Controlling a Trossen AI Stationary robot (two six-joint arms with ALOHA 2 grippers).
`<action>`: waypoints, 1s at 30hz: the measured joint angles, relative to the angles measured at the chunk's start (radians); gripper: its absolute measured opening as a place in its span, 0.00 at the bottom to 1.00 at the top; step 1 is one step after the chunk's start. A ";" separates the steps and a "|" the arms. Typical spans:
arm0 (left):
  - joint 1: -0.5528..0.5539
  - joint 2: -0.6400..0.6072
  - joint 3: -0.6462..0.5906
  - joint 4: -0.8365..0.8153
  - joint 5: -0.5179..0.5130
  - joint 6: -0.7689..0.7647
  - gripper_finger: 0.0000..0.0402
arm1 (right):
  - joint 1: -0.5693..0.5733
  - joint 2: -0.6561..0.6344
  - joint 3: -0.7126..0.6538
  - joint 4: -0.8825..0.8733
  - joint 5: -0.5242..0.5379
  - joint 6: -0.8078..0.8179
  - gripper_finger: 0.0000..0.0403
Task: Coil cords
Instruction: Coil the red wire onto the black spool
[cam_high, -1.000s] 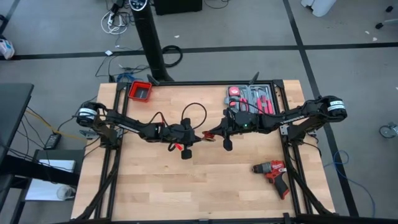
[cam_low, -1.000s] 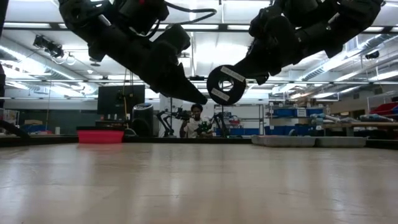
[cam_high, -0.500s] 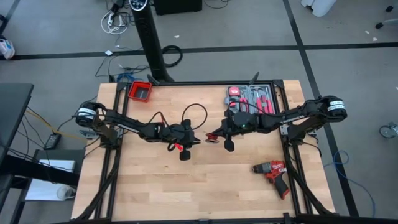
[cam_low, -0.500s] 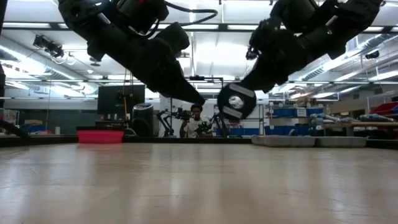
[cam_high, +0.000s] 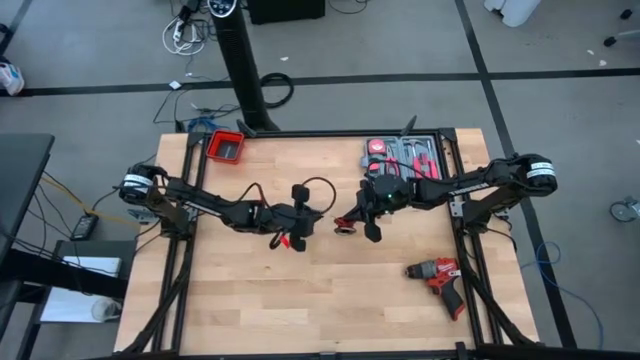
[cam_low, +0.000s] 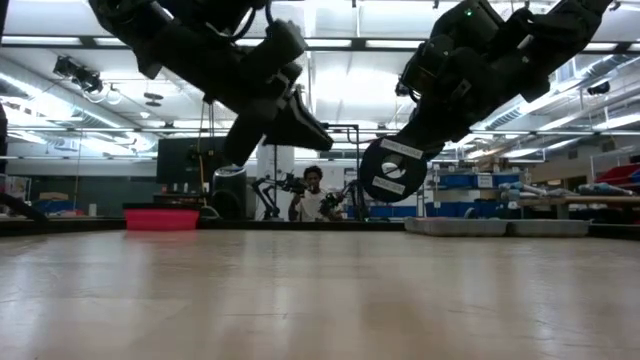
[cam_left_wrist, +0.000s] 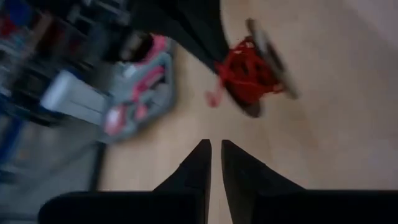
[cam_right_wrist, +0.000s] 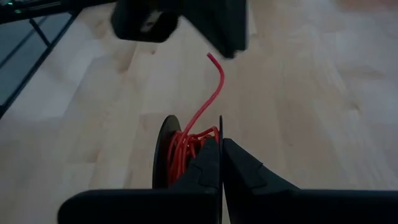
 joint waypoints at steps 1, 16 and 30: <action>-0.004 0.000 0.002 0.010 -0.022 0.049 0.10 | -0.004 0.000 0.000 0.001 -0.010 0.000 0.00; -0.017 -0.001 0.023 0.079 -0.031 0.346 0.25 | -0.012 0.001 0.007 0.006 -0.021 -0.017 0.00; -0.025 -0.001 0.023 0.121 -0.044 0.317 0.29 | -0.012 0.001 0.070 -0.058 -0.006 -0.068 0.00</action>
